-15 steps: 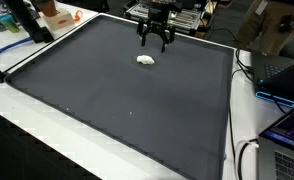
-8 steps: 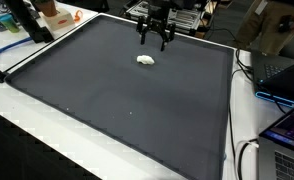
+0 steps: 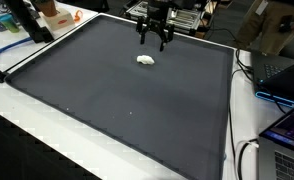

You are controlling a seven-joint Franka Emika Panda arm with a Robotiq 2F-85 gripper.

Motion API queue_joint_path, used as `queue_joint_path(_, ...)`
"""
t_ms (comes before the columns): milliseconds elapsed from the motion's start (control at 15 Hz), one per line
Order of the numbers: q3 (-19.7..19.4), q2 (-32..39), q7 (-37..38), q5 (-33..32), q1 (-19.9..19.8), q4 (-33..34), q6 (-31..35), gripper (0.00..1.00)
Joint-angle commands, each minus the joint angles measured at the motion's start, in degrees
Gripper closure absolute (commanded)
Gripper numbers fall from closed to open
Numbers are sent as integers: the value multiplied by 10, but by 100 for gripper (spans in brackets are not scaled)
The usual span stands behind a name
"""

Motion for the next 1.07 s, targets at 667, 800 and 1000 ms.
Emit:
queue_joint_path(667,-50,-64,-206,212,69,137,-285,0)
queue_joint_path(800,-61,-47,-223,228,77,173,-302,0)
queue_joint_path(1000,-69,-57,-209,211,84,165,-291,0)
